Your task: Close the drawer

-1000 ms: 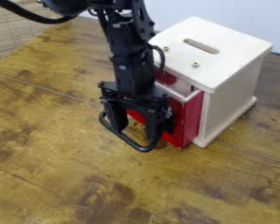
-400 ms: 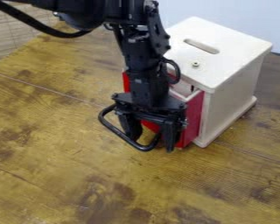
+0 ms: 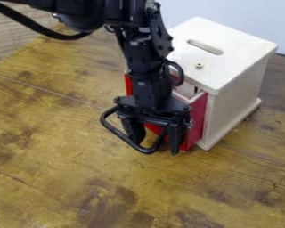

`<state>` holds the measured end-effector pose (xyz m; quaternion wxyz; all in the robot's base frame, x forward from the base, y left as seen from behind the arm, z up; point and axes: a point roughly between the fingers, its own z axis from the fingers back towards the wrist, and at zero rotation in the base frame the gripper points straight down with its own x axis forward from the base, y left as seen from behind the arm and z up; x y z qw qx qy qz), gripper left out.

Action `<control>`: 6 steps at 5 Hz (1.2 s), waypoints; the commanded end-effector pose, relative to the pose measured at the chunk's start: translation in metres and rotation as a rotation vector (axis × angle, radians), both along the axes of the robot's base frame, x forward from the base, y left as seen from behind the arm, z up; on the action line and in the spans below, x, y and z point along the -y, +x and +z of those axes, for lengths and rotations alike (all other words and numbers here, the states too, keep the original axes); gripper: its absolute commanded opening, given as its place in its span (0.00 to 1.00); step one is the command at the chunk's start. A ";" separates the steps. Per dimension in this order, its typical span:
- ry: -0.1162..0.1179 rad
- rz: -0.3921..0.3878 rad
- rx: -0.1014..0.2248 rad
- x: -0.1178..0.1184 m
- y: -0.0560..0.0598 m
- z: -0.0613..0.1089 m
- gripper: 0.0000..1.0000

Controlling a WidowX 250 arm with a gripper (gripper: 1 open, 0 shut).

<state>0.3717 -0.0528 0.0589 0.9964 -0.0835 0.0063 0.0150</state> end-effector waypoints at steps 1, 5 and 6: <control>0.019 0.104 -0.095 -0.008 -0.020 -0.025 1.00; 0.041 0.279 -0.129 0.019 -0.031 -0.021 1.00; 0.046 0.313 -0.140 0.031 -0.033 -0.016 1.00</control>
